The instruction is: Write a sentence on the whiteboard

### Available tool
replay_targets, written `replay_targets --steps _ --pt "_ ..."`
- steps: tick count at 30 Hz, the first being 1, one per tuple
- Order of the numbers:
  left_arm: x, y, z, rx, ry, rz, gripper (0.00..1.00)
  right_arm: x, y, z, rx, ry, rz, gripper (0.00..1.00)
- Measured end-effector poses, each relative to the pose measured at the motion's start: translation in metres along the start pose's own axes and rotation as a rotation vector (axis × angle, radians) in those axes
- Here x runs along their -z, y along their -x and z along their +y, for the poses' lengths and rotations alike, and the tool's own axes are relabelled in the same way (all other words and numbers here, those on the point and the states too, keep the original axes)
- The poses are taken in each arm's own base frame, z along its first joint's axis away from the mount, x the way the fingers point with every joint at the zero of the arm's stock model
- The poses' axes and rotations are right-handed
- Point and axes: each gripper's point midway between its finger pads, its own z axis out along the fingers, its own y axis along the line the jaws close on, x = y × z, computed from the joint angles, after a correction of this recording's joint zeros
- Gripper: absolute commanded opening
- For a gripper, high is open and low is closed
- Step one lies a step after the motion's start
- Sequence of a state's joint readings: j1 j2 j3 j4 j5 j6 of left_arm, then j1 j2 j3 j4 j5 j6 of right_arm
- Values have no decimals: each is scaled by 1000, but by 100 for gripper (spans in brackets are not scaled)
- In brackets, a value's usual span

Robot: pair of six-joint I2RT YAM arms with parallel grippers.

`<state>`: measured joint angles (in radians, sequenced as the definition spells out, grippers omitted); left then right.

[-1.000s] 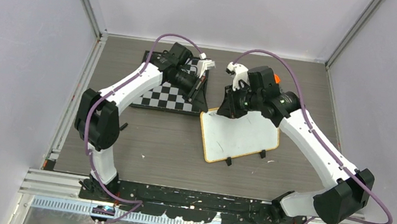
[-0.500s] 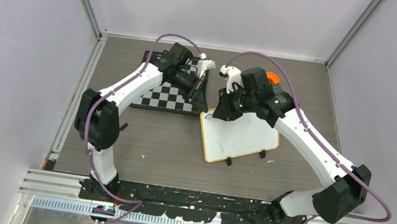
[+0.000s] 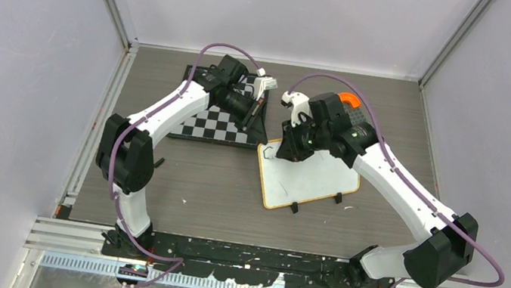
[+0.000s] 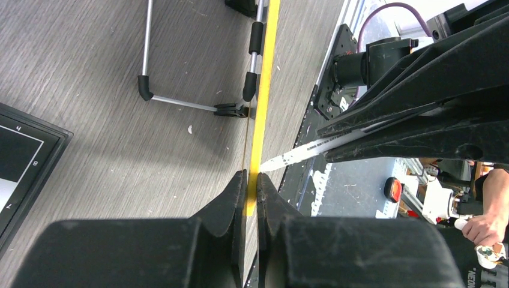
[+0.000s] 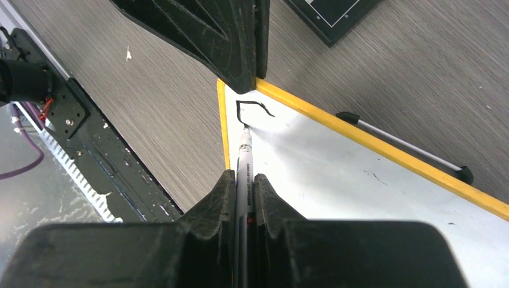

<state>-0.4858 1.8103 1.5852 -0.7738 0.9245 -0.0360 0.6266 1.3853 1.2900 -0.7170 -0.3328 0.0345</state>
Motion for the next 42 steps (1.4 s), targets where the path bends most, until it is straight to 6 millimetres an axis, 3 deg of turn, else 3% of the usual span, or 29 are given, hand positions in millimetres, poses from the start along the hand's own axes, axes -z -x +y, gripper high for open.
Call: replay_targets --steps 11,25,42 --pt "0 0 0 0 0 0 0 7 -1 -7 13 -51 -2 0" --pt "-1 0 -1 -1 -4 2 0 11 8 2 18 -6 -22 0" --pt "-1 0 0 -15 3 1 0 10 8 -9 18 -69 -27 0"
